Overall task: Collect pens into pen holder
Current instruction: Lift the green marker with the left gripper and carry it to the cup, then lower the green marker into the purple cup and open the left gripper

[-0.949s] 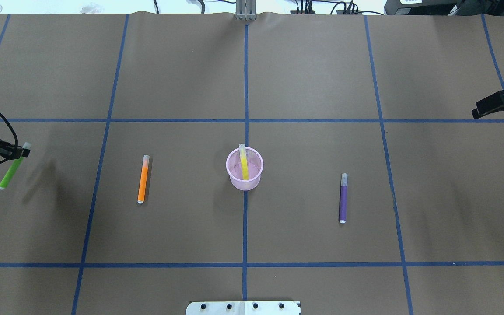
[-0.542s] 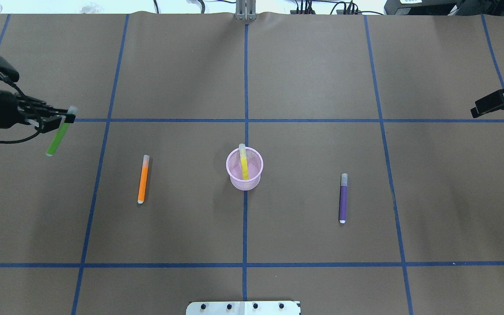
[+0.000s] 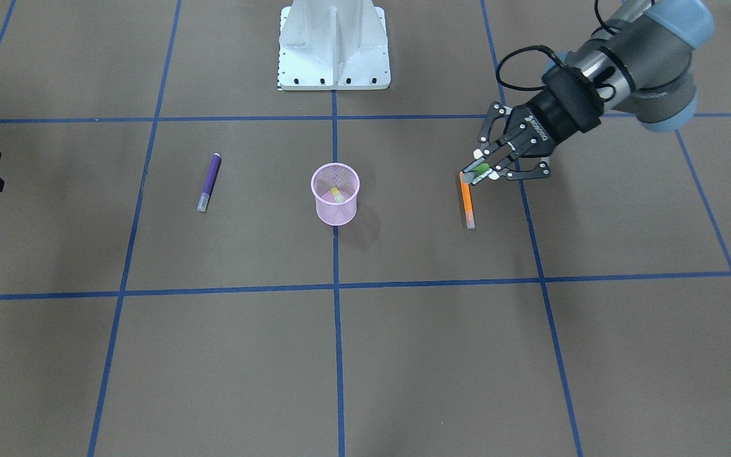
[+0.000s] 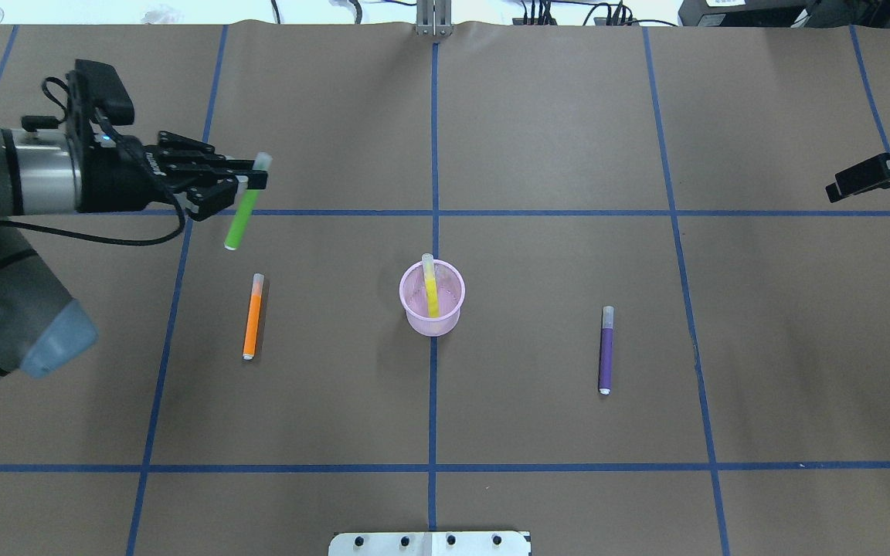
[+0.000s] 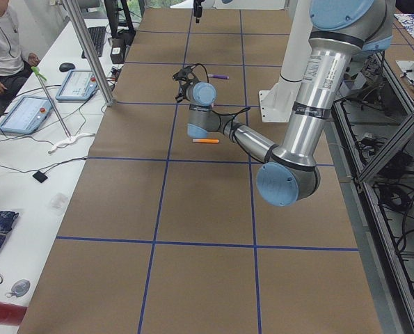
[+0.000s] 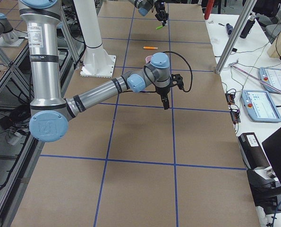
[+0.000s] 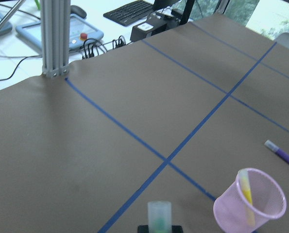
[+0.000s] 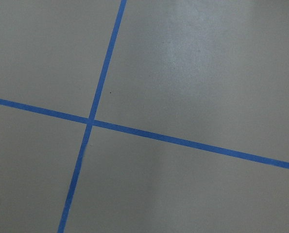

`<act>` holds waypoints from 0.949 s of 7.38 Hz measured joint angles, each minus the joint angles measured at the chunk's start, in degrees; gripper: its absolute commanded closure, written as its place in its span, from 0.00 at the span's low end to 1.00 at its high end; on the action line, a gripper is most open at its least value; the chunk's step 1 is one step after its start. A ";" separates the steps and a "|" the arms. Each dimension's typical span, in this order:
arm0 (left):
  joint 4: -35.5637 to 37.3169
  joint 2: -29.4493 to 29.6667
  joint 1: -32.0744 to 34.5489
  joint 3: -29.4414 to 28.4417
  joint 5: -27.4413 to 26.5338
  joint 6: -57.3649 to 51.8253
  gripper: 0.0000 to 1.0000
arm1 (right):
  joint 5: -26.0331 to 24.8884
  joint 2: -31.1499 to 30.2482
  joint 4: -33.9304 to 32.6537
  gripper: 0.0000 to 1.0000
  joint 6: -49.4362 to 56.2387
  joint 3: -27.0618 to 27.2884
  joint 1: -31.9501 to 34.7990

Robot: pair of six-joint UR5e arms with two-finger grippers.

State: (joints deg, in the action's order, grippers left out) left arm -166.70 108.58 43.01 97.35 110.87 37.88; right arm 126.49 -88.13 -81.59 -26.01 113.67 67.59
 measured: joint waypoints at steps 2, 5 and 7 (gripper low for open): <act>-3.90 7.70 -11.45 -3.41 -13.70 -0.58 1.00 | -0.09 0.18 0.23 0.00 -0.01 -0.08 0.00; -10.98 13.75 -15.21 -10.83 -21.22 -4.17 1.00 | -0.24 0.54 0.28 0.00 -0.01 -0.31 -0.07; -11.86 14.81 -15.38 -13.07 -21.77 -7.19 1.00 | -0.41 0.64 0.28 0.00 -0.01 -0.40 -0.08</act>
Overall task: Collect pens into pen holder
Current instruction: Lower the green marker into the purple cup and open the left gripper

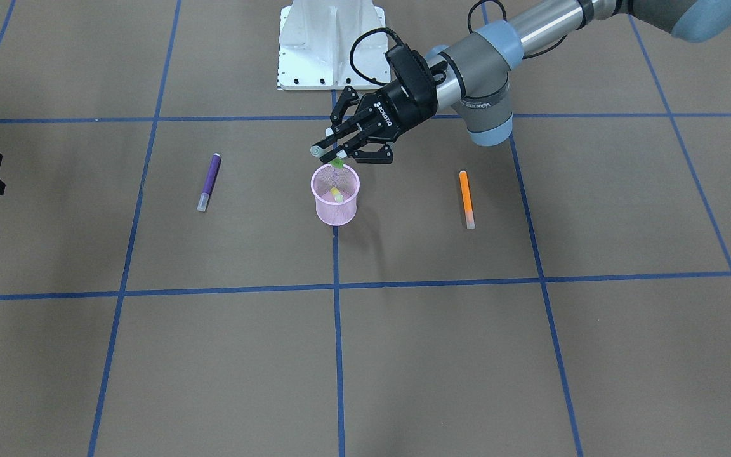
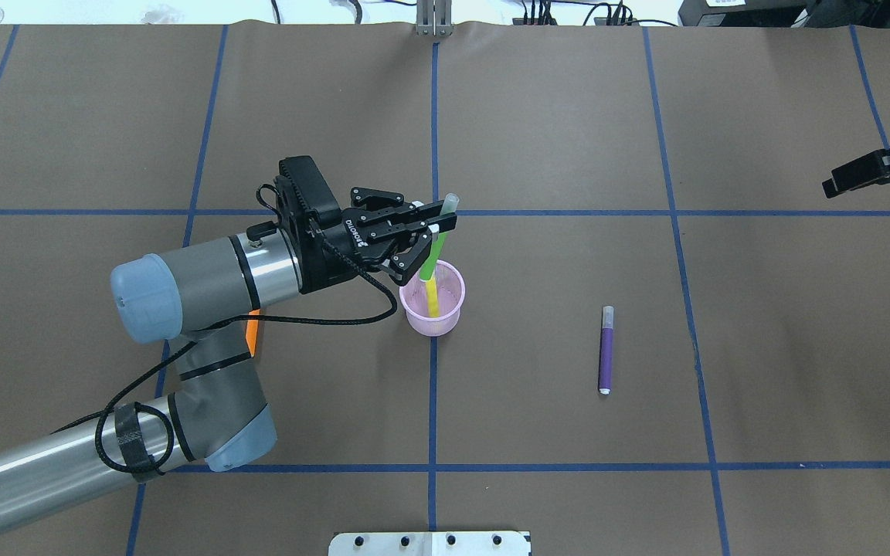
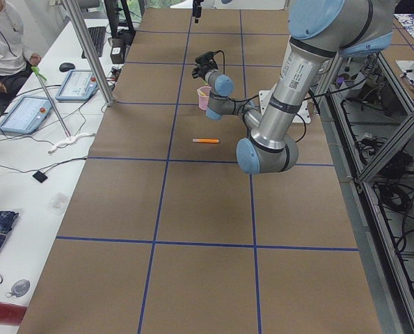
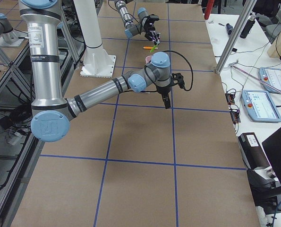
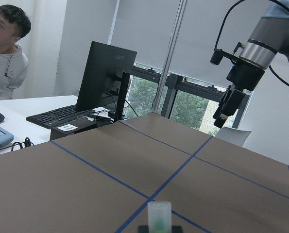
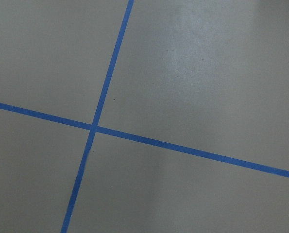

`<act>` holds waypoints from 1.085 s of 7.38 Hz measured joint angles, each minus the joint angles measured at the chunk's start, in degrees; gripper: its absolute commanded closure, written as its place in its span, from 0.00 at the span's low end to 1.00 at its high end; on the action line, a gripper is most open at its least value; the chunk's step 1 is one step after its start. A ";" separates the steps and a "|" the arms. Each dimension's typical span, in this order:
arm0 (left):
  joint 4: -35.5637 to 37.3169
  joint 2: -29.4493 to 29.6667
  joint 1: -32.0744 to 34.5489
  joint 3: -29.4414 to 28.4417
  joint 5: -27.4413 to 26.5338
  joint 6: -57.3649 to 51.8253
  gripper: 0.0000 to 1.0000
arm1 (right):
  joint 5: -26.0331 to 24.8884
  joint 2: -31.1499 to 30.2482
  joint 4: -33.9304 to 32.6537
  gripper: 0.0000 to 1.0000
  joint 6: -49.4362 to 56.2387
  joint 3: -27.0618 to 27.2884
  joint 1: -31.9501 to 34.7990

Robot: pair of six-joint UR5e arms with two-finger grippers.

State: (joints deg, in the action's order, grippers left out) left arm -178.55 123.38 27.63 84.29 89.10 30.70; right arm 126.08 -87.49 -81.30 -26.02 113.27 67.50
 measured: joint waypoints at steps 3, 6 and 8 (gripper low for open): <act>-0.95 0.47 -0.35 -3.47 -0.76 -1.17 0.99 | -0.04 -0.01 -0.04 0.00 0.00 -0.06 0.00; -4.89 2.97 -3.17 -8.87 -5.29 -1.33 0.24 | -0.05 -0.03 -0.05 0.00 0.00 -0.14 0.00; -5.04 3.36 -3.59 -9.47 -5.92 -1.30 0.00 | -0.03 0.03 -0.04 0.00 -0.02 -0.16 0.00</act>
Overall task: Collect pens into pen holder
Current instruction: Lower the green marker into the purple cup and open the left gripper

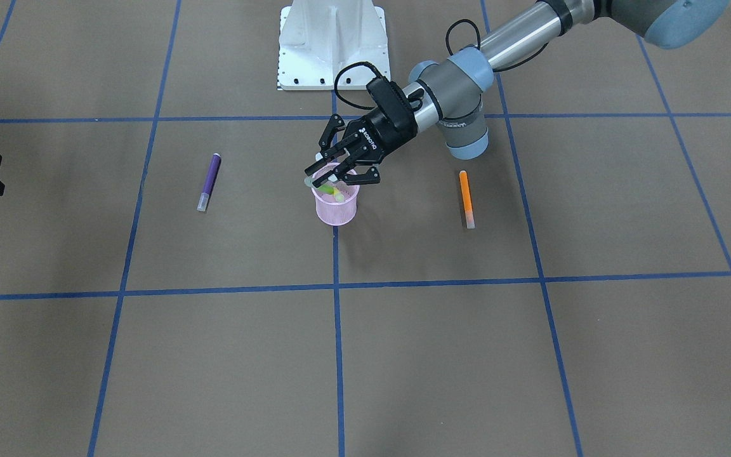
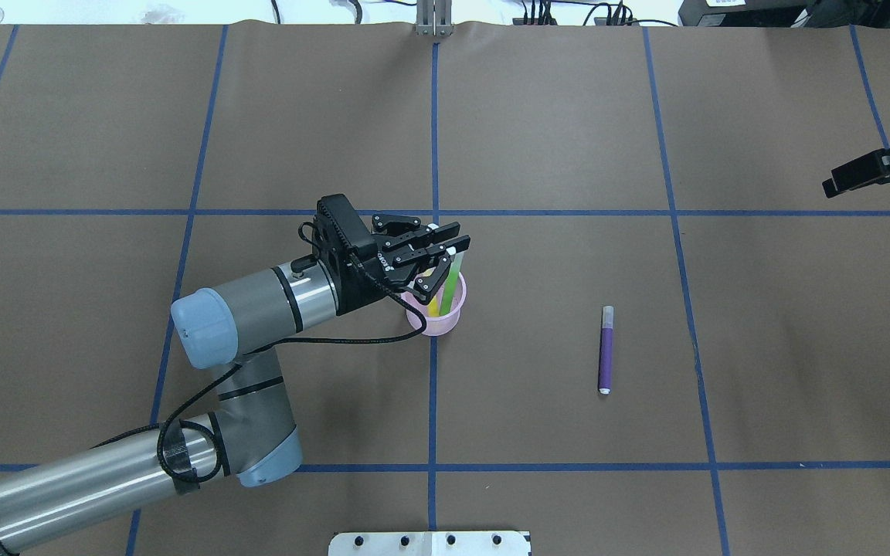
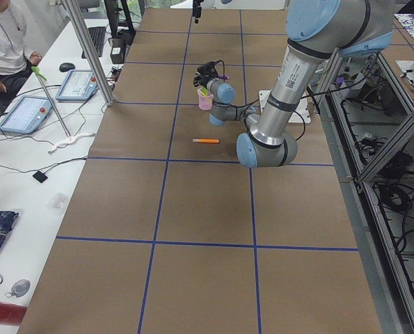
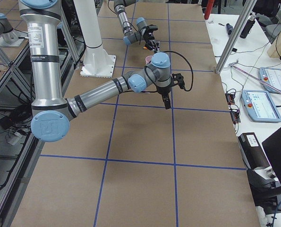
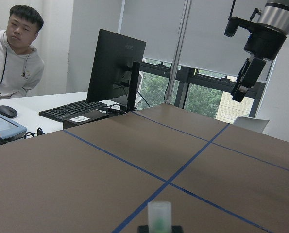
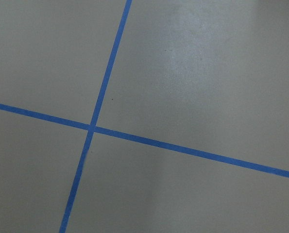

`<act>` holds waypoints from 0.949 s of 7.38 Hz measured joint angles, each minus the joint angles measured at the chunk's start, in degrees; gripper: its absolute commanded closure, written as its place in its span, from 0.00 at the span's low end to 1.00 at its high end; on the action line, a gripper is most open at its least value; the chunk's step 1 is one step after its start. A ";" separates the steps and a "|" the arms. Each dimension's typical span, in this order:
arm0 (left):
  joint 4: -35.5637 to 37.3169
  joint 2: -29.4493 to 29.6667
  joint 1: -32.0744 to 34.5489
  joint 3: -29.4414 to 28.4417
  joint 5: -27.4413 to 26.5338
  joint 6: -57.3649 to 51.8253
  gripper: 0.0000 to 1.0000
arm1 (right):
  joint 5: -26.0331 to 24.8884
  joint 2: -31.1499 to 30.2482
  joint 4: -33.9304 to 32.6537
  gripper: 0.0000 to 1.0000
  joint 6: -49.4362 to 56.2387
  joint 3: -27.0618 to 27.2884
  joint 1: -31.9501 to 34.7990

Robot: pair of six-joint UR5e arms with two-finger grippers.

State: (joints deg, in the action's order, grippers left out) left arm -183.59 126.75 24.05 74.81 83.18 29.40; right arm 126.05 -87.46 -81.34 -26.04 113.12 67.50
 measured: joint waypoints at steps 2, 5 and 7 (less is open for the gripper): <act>0.26 0.17 -0.08 0.15 -0.05 0.19 0.00 | 0.10 0.01 -0.02 0.00 -0.11 0.03 0.00; 10.41 -0.55 0.58 4.45 1.38 0.23 0.00 | 0.51 0.62 -0.03 0.00 -0.33 0.12 -0.15; 27.78 -3.56 1.72 14.87 5.62 0.22 0.00 | 0.67 1.33 -0.04 0.00 -0.41 -0.03 -0.54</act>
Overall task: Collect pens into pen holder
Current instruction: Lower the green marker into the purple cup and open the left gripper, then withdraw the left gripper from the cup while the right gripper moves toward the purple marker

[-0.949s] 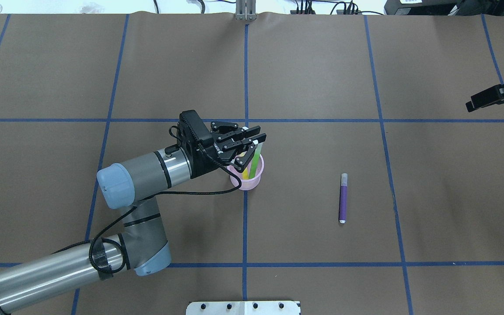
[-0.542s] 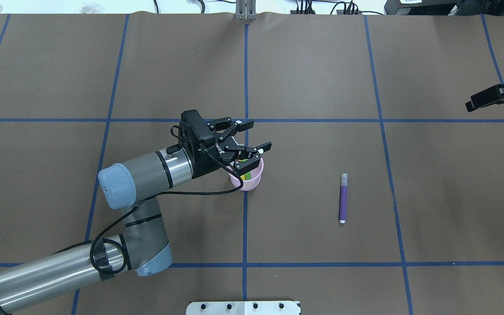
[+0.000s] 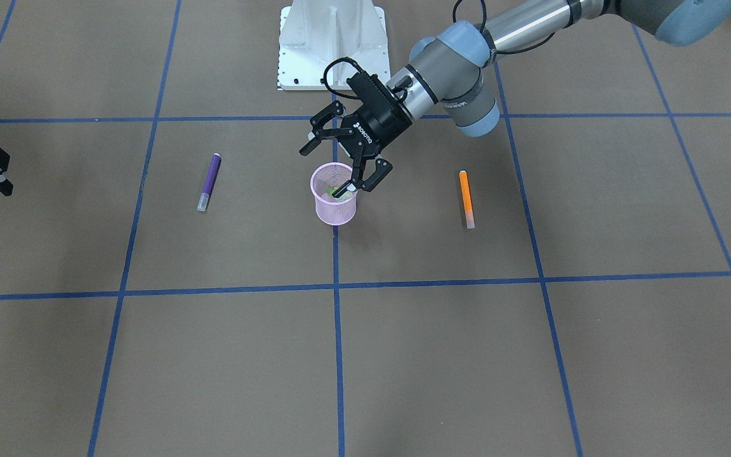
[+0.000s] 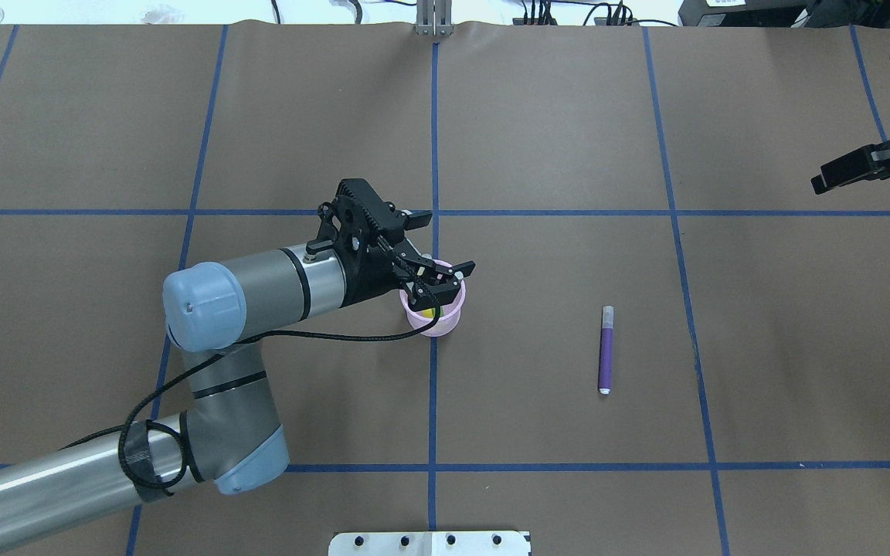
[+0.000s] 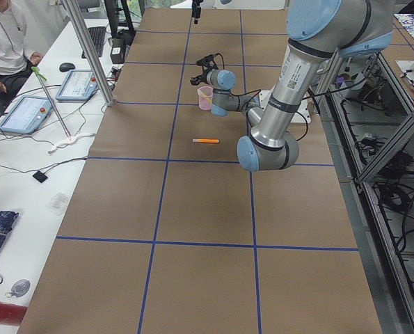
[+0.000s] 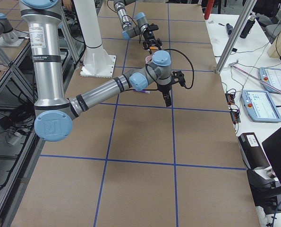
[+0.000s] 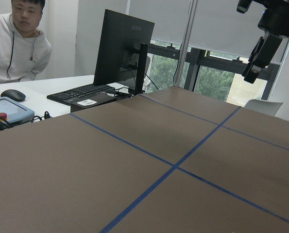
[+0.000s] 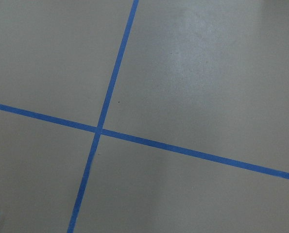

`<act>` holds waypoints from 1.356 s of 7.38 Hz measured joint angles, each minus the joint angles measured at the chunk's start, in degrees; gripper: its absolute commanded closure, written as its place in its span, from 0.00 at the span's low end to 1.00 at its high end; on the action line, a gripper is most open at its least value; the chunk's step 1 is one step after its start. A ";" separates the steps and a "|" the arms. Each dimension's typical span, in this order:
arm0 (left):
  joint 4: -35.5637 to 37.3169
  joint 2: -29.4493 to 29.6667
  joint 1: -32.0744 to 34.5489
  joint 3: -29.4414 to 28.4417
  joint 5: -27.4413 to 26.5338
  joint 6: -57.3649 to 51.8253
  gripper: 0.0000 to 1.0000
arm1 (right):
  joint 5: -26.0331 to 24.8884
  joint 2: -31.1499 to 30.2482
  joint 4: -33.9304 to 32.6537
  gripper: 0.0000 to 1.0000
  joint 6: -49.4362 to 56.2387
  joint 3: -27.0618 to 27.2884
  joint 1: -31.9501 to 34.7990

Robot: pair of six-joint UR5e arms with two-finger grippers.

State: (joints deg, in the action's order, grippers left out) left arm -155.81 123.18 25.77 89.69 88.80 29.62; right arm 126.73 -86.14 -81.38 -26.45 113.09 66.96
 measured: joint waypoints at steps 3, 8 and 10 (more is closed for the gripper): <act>32.63 -4.54 7.34 16.42 13.80 0.57 0.00 | -0.22 0.48 0.05 0.00 -6.45 0.89 -2.16; 62.33 -15.62 19.82 31.10 26.33 0.02 0.00 | -15.69 2.09 0.00 0.01 -39.28 6.82 -20.80; 62.83 -18.83 21.06 33.57 26.62 -0.11 0.00 | -27.58 2.17 0.05 0.02 -50.96 7.01 -31.47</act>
State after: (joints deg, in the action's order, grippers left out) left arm -92.98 104.35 46.83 123.26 115.42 29.51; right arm 99.14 -83.97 -81.33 -77.41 120.10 35.49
